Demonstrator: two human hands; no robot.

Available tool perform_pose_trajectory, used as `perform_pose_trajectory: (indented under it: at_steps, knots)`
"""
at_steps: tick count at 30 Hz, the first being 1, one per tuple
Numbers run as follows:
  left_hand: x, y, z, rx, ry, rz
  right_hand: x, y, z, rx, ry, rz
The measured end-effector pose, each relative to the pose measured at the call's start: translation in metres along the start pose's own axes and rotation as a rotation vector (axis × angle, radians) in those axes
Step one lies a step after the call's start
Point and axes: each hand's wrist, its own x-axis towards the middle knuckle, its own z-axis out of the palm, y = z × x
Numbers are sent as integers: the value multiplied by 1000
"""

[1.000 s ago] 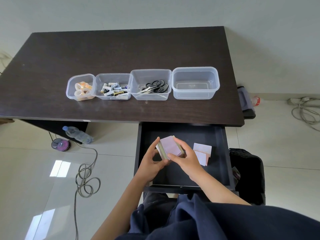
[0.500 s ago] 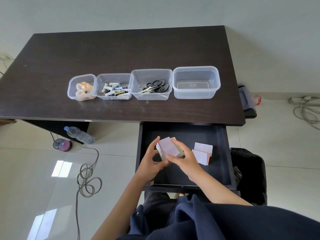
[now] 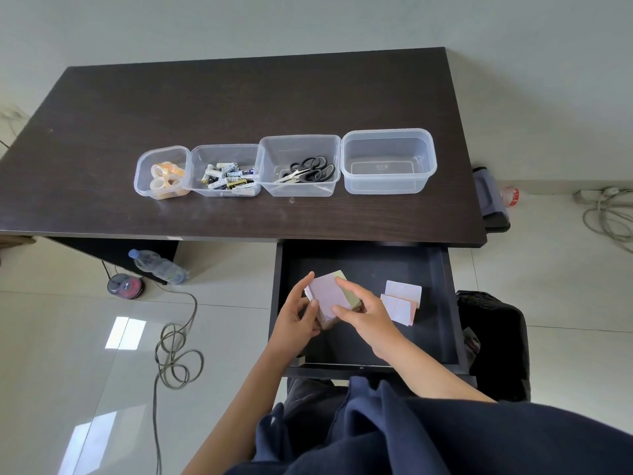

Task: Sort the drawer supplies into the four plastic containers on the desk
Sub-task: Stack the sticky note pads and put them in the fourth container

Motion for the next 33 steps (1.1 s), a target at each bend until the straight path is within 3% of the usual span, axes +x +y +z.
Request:
perform_pose_trajectory:
  at_steps: [14,17,21,25,28,33]
  knots:
    - [9,-9,14,31,13,-45,4,14,-13,-30,-7,20]
    - [12,-11,14,33,25,-79,11,20,-28,4,114,16]
    - [13,-14,9,47,30,-95,28,44,-62,-415,397,52]
    - [12,-13,6,27,-16,-102,38,68,-87,-819,330,183]
    - [15,-13,4,31,-38,-101,42,77,-92,-923,284,169]
    - [20,-14,3,88,-60,-88,49,73,-94,-877,258,201]
